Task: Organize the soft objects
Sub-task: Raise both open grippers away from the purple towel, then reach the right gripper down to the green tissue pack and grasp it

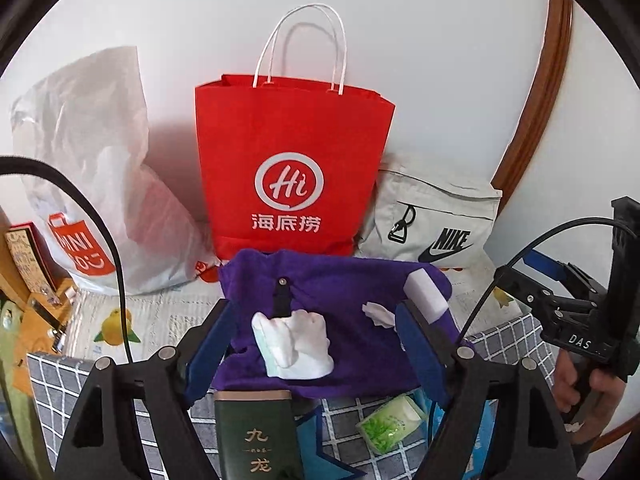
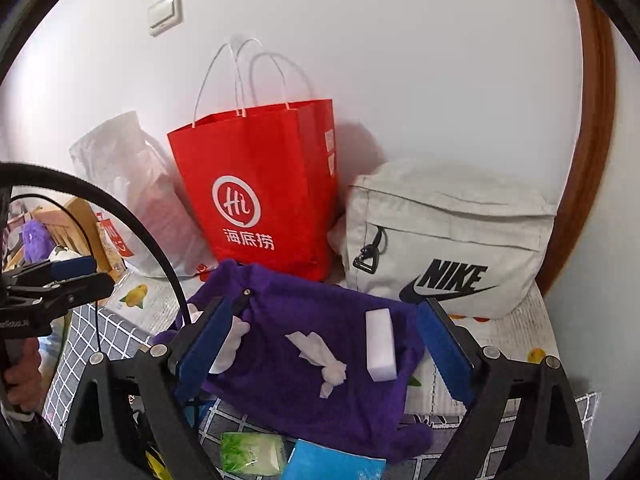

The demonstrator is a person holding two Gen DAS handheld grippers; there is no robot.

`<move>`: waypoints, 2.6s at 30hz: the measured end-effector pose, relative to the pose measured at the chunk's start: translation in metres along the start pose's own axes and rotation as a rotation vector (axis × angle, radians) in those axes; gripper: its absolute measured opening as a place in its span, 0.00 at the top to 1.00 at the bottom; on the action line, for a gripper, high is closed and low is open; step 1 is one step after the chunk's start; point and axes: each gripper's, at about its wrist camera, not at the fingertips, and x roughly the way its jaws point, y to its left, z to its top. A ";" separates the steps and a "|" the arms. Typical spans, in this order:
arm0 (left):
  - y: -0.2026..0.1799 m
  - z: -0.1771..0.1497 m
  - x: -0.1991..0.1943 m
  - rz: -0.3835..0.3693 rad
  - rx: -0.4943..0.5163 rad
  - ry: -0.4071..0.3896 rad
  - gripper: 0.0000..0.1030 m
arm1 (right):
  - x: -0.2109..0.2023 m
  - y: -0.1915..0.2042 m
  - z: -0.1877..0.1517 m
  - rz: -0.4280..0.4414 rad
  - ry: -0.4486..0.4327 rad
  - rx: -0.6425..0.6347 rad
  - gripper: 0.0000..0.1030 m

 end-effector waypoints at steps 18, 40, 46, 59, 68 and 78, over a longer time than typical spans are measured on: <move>0.005 0.000 0.006 0.008 -0.024 0.035 0.22 | 0.001 0.006 -0.002 0.046 0.019 0.000 0.10; 0.006 0.001 0.004 0.017 -0.014 0.035 0.22 | 0.005 0.011 -0.003 0.055 0.030 -0.006 0.10; 0.006 0.002 0.005 0.018 -0.011 0.042 0.22 | 0.005 0.012 -0.002 0.053 0.030 -0.008 0.10; 0.001 0.002 0.007 -0.002 0.017 0.054 0.22 | 0.013 0.021 -0.005 0.067 0.061 -0.036 0.10; -0.008 0.000 -0.007 -0.023 0.046 0.038 0.22 | 0.034 0.027 -0.038 0.101 0.218 -0.004 0.10; -0.010 -0.007 -0.044 -0.106 0.032 0.025 0.22 | 0.020 0.076 -0.099 0.160 0.377 -0.082 0.10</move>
